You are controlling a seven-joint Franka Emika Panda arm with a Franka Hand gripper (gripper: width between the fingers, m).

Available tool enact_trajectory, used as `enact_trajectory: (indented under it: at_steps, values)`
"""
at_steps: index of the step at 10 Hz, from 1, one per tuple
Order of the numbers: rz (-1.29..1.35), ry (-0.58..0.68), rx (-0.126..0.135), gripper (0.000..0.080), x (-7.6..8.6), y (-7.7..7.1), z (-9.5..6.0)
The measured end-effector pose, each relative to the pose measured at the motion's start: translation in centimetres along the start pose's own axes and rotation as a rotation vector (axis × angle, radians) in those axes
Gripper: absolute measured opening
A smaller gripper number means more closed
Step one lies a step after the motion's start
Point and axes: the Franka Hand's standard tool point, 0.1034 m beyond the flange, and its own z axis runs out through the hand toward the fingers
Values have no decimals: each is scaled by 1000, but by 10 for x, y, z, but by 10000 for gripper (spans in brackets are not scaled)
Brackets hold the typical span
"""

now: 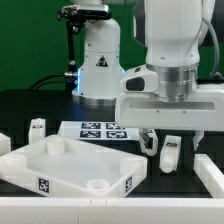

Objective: Assemble desk

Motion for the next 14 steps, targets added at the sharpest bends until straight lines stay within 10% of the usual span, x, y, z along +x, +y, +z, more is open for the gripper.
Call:
enact_trajectory:
  at_steps: [4, 6, 14]
  values:
    - [2, 5, -2, 637, 2, 0, 7]
    - [2, 5, -2, 281, 2, 0, 7]
    - [-40, -11, -4, 284, -41, -63, -37]
